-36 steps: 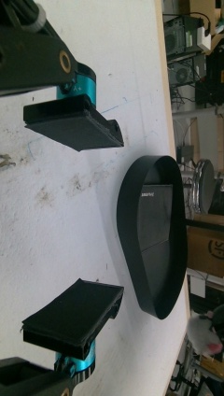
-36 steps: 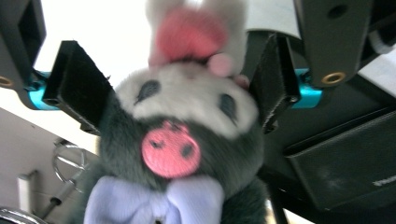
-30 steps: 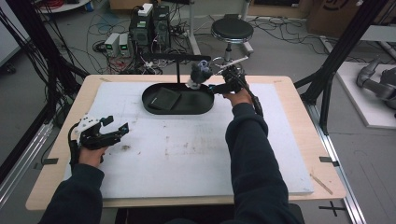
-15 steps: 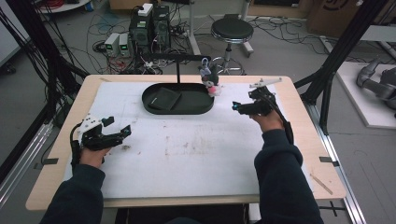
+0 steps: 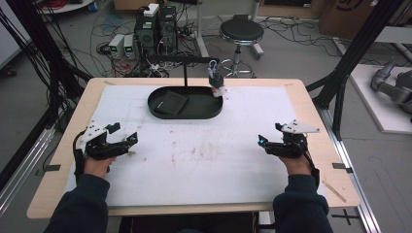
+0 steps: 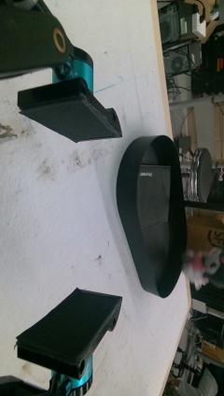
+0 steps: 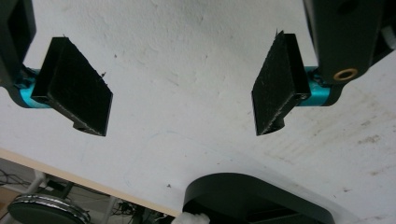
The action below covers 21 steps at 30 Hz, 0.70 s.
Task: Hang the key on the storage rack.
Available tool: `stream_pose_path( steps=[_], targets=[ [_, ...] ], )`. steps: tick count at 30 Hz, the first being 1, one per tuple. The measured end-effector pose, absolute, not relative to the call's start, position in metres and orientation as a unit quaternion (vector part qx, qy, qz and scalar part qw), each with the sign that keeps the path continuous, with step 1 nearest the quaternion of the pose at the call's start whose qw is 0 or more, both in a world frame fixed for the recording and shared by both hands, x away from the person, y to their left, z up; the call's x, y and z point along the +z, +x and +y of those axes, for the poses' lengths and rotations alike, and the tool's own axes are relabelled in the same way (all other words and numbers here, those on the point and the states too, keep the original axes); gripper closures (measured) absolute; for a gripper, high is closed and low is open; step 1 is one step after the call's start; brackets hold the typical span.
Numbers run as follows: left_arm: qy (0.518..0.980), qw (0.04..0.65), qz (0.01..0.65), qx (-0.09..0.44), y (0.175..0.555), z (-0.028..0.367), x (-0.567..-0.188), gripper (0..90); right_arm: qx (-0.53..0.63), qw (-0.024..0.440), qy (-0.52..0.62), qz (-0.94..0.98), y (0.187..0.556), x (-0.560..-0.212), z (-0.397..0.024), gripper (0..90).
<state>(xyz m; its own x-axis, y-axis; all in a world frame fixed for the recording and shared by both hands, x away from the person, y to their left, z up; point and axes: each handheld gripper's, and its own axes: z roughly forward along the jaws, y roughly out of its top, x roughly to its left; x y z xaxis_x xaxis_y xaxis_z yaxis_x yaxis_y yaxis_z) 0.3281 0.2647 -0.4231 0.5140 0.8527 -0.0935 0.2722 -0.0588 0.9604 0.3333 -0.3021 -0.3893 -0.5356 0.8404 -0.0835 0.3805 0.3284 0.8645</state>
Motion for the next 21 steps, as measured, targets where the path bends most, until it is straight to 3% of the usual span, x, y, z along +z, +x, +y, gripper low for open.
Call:
stream_pose_path(
  steps=[21],
  targets=[
    [0.679, 0.540, 0.418, 0.269, 0.326, 0.265, -0.423, 16.8, 0.391, 0.289, 0.397, 0.778, 0.331, -0.404, -0.301, 20.9]
  ],
)
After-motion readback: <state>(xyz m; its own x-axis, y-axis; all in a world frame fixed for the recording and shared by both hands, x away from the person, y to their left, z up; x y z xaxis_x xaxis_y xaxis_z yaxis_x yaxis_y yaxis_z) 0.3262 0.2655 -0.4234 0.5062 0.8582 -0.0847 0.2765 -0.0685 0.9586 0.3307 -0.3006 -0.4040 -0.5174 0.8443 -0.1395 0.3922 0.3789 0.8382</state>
